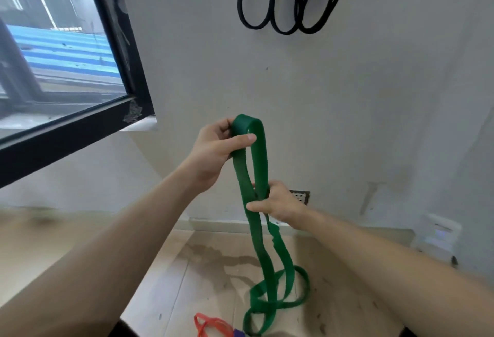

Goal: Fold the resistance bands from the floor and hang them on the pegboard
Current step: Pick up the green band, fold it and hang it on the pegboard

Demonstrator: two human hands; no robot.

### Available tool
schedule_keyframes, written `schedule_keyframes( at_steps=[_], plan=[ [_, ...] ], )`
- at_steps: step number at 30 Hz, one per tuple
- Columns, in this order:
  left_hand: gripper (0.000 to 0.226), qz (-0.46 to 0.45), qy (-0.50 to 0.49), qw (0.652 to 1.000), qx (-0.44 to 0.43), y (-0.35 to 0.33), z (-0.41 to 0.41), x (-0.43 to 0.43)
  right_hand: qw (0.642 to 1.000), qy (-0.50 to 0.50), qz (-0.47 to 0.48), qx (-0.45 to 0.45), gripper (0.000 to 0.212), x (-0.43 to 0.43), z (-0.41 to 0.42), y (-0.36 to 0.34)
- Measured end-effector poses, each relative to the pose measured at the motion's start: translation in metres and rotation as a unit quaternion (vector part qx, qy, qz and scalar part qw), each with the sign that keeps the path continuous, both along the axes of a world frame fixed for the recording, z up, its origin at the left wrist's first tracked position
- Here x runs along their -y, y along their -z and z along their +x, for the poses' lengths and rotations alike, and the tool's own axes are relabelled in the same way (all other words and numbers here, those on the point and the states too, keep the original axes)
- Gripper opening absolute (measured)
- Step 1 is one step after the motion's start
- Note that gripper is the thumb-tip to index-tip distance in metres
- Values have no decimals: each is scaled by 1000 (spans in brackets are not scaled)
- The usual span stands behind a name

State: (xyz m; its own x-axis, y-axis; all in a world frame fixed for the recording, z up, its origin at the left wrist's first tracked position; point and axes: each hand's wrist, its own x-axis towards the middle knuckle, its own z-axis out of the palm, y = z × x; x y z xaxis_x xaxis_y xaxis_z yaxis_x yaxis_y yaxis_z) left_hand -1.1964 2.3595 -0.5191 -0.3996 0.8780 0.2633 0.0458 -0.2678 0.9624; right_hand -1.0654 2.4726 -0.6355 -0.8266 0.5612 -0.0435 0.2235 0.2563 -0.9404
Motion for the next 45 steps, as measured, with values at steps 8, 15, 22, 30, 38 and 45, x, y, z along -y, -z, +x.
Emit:
schedule_keyframes(
  at_steps=[8, 15, 22, 30, 38, 45],
  plan=[
    [17, -23, -71, 997, -24, 12, -39, 21, 993, -52, 25, 102, 22, 9, 2, 32],
    [15, -60, -101, 992, -45, 24, -60, 35, 989, -72, 19, 126, 24, 10, 2, 42],
    [18, -119, -120, 985, -46, 38, -86, 53, 989, -23, 51, 135, 17, 5, 1, 52],
    [24, -321, -103, 934, -121, 81, -117, 74, 976, 36, 160, 144, 14, -16, 22, 14],
    [12, -302, -116, 942, -90, 85, -108, 56, 975, -4, 152, 160, 9, -23, 38, -11],
    [23, -382, -18, 895, -229, 97, -107, 56, 982, -25, 127, 138, 20, -22, 45, -20]
  ],
)
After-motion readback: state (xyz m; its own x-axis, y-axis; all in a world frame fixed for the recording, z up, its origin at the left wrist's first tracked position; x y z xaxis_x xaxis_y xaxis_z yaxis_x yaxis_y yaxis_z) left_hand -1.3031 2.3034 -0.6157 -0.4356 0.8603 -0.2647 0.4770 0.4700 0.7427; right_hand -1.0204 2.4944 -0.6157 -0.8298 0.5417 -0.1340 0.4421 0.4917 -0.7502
